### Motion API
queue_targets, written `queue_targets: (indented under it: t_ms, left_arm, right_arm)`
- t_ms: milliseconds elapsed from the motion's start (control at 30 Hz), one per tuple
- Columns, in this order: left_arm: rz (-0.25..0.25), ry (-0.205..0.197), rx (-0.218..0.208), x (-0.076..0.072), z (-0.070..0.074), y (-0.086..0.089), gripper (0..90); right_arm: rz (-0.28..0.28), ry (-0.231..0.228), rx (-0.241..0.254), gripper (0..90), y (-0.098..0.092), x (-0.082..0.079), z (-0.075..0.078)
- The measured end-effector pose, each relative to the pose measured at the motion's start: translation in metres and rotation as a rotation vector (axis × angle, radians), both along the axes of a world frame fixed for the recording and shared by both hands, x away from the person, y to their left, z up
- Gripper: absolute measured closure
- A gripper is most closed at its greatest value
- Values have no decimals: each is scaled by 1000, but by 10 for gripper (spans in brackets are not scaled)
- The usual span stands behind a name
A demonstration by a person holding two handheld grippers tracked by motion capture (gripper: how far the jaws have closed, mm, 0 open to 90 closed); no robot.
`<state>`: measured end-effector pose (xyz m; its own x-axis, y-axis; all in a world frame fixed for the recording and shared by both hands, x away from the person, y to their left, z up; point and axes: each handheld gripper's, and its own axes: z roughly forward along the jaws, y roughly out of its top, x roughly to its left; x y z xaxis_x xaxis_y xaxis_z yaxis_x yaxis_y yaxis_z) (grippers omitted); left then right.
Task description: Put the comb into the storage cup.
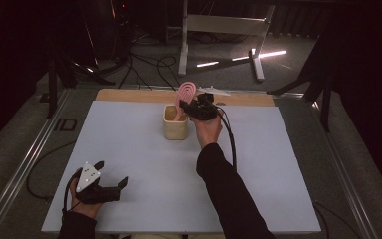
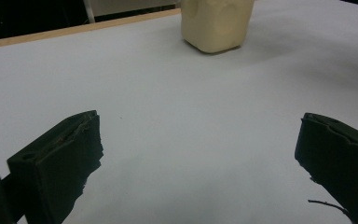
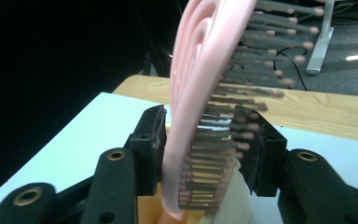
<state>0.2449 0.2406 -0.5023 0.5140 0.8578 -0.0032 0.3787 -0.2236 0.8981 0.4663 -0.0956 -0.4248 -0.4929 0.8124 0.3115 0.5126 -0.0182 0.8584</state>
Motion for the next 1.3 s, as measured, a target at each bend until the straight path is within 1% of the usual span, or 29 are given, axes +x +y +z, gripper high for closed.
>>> queue_targets:
  t_ms: [100,167,300,433,500,633,667,833,900,1000,1133,1300]
  left_arm:
    - [-1,0,2,0,0,0,11]
    - [-2,2,3,0,0,-1,11]
    - [-2,2,4,0,-1,-1,11]
    - [-3,3,7,0,-1,-1,11]
    - [-5,3,9,0,-1,-1,11]
    - [-5,4,10,0,-1,-2,10]
    - [-5,4,10,0,-1,-2,11]
    - [-5,5,10,0,-1,-2,11]
    - [-4,6,13,0,-1,-3,11]
    - [-3,5,13,0,-1,-2,11]
    - [-4,5,11,0,-2,-3,10]
    - [-3,4,10,0,-1,-2,11]
  right_arm:
    - [2,-9,-27,523,0,-1,0]
    - [8,-10,-34,507,1,-1,-1]
    - [10,-10,-36,455,1,-1,-1]
    - [13,-12,-50,421,2,-1,-1]
    - [13,-11,-58,390,2,-2,0]
    - [15,-10,-59,362,1,-2,0]
    - [13,-10,-59,335,1,-3,1]
    - [20,-23,-105,228,1,-5,3]
    - [34,-27,-112,183,1,-6,3]
    - [46,-44,-145,135,2,-8,3]
    - [57,-44,-158,108,0,-10,1]
    - [54,-35,-152,89,-5,-11,-3]
